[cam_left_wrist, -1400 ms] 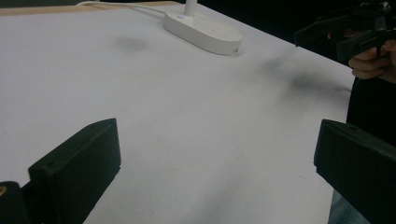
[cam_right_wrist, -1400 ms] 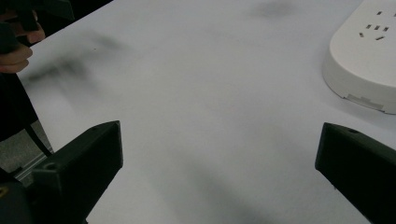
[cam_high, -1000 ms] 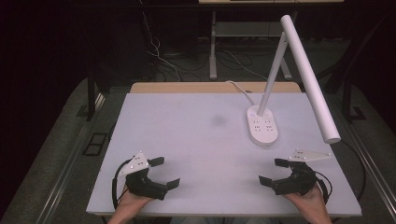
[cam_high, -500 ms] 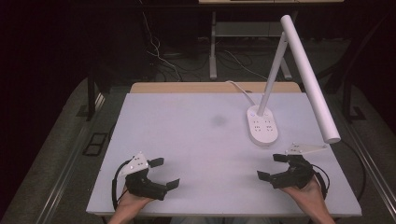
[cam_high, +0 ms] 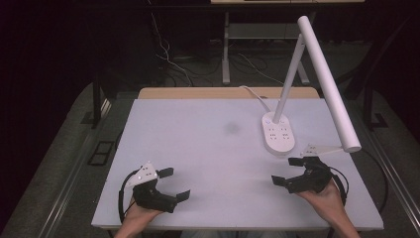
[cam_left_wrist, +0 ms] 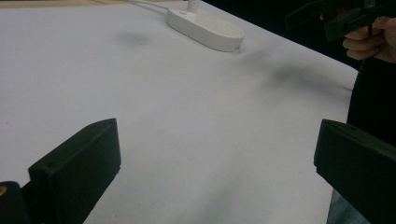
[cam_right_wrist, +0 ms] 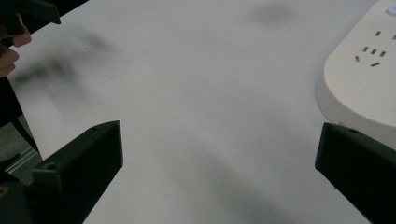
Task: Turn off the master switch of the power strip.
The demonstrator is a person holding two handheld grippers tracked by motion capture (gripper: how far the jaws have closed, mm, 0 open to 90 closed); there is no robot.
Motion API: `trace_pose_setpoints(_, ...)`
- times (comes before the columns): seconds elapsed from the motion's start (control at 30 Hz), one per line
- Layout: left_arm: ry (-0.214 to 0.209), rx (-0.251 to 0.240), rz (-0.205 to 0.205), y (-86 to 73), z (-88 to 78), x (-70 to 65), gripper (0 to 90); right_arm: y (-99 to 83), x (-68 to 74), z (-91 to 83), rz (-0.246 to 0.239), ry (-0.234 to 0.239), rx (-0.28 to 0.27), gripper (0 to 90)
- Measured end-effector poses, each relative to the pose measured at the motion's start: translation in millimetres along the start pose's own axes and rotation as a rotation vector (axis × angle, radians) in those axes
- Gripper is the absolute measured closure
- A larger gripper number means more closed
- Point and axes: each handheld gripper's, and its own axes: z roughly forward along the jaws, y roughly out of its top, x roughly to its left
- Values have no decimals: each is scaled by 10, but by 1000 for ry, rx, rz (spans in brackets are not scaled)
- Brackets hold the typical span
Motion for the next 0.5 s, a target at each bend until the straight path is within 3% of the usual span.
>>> trace_pose_setpoints(0.5,0,-1,0,0,3,8,0,277,-17,40,-27,-4,19,3)
